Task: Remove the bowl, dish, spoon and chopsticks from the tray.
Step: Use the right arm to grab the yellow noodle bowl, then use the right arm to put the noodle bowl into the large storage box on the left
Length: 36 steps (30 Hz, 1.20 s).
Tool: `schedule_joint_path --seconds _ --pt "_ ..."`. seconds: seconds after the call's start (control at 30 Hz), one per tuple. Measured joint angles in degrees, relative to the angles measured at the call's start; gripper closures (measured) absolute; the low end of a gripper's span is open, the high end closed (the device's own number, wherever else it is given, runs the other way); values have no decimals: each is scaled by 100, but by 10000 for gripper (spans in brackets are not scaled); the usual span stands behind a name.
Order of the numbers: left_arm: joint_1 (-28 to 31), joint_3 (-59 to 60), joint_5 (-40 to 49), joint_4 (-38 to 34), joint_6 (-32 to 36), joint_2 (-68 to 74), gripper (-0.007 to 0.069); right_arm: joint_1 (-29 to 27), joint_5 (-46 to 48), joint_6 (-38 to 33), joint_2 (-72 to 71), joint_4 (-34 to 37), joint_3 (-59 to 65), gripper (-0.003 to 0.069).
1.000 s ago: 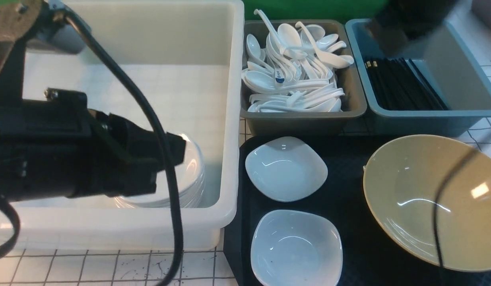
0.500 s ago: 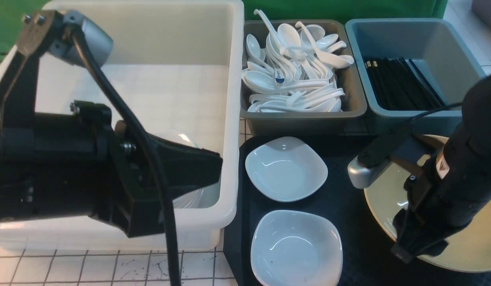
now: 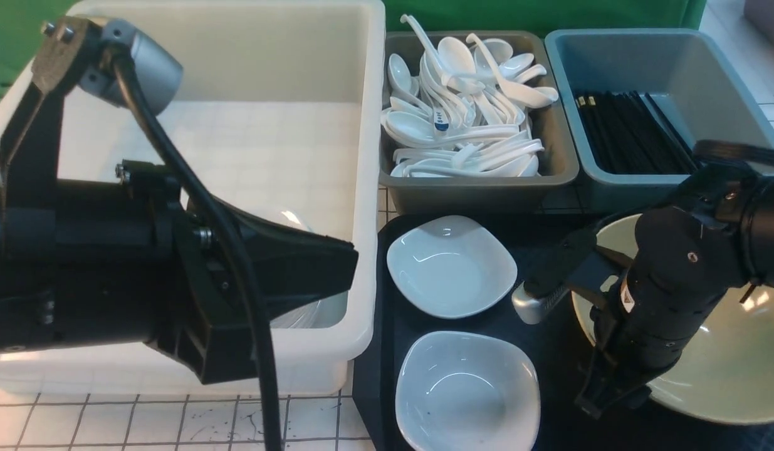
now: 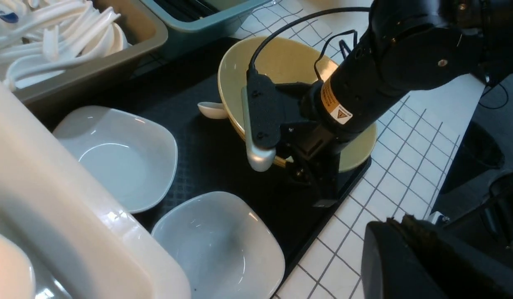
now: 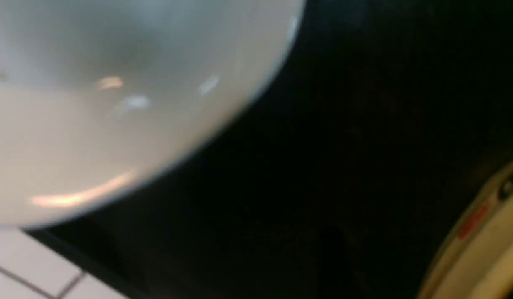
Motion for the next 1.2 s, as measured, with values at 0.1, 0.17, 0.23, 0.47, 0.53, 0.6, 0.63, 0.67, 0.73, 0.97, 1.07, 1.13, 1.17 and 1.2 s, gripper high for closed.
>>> schedule_joint_path --seconds 0.1,0.17,0.23,0.47,0.53,0.6,0.63,0.67,0.73,0.97,1.07,1.13,1.17,1.2 --pt "0 0 0 183 -74 0 624 0 161 33 -152 -160 -12 394" --pt "0 0 0 333 -198 0 624 0 363 27 -357 -200 -45 451" --pt "0 0 0 450 -320 0 624 60 703 47 -683 -184 -181 543" --pt "4 0 -222 1040 -862 -41 624 571 1739 -78 -1380 327 -1837 605" --pt "71 0 -385 1712 -1690 -157 624 773 1700 -617 -1198 349 -2905 605" --pt "199 0 -454 2560 -2694 -367 624 1005 1541 -1318 -799 475 -3957 605" --pt "271 0 -457 3018 -3237 -511 624 1124 1453 -1683 -530 583 -4492 605" --pt "300 0 -457 3199 -3344 -573 624 1174 1420 -1756 -410 633 -4599 605" --pt "452 0 -418 4339 -4844 -1013 624 1483 1212 -2650 496 901 -5999 605" --pt "523 0 277 5943 -6522 -1881 624 1801 1131 -3925 3156 1145 -9214 611" --pt "522 0 458 6121 -6633 -2117 624 1801 1069 -4045 4180 1273 -10320 611" --pt "522 0 514 6151 -6663 -2250 624 1795 907 -4150 4698 1415 -10714 613" --pt "522 0 559 6166 -6665 -2337 624 1795 782 -4181 4916 1502 -10806 613" --pt "522 0 571 6172 -6667 -2350 624 1795 735 -4189 4977 1516 -10828 613"
